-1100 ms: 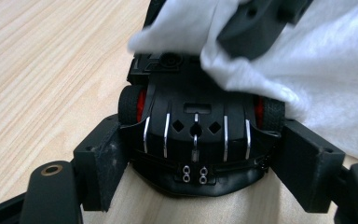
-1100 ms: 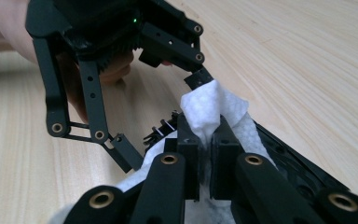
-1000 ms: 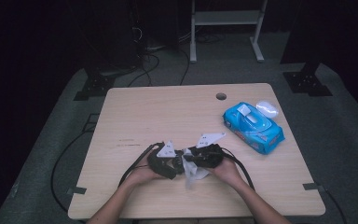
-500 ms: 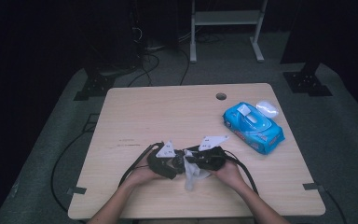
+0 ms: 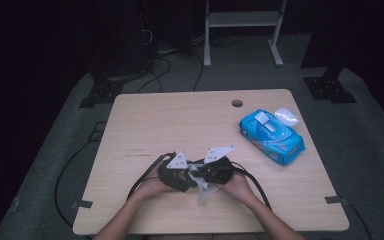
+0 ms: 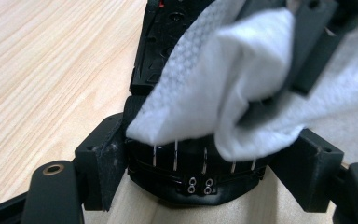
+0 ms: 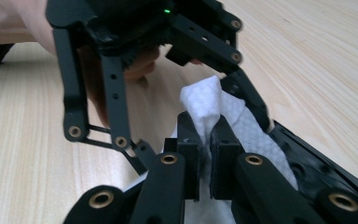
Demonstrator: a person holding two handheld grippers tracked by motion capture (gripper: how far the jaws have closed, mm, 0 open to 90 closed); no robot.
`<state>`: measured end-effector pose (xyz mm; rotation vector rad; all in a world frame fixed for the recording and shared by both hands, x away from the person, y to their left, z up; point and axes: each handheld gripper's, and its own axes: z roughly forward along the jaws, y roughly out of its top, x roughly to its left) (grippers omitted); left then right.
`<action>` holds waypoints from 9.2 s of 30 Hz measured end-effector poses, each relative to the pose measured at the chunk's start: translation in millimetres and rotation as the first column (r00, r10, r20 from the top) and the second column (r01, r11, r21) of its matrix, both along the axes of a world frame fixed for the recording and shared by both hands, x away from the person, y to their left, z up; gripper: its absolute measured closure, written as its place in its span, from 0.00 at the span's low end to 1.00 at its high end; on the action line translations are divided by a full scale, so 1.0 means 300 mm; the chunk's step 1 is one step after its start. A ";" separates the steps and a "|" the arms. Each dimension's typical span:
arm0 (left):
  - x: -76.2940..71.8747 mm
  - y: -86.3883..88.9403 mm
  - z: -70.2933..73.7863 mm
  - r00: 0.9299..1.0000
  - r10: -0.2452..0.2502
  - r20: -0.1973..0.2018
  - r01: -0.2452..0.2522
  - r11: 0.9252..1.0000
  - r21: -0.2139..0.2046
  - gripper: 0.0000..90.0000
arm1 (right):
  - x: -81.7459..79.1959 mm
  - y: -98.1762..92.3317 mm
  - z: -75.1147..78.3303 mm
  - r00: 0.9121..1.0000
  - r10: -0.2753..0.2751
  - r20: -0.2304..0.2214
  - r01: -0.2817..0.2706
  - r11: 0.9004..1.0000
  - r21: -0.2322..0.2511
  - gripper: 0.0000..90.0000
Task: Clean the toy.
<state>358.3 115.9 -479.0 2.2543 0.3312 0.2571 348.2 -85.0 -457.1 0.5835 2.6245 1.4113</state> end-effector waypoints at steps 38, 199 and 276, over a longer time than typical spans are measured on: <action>-0.004 -0.010 -0.007 1.000 0.000 0.022 0.000 1.000 0.023 0.27 | 0.009 -0.238 -0.004 0.981 -0.192 0.017 0.192 0.981 -0.013 0.94; -0.014 -0.001 0.008 0.993 -0.031 0.115 0.026 0.998 0.049 0.27 | 0.125 -0.155 0.017 0.977 -0.215 0.006 0.215 0.976 -0.045 0.94; 0.053 0.060 0.042 0.984 0.053 -0.169 -0.075 0.989 -0.128 0.21 | 0.022 -0.195 -0.012 0.989 -0.144 0.037 0.146 0.988 -0.057 0.93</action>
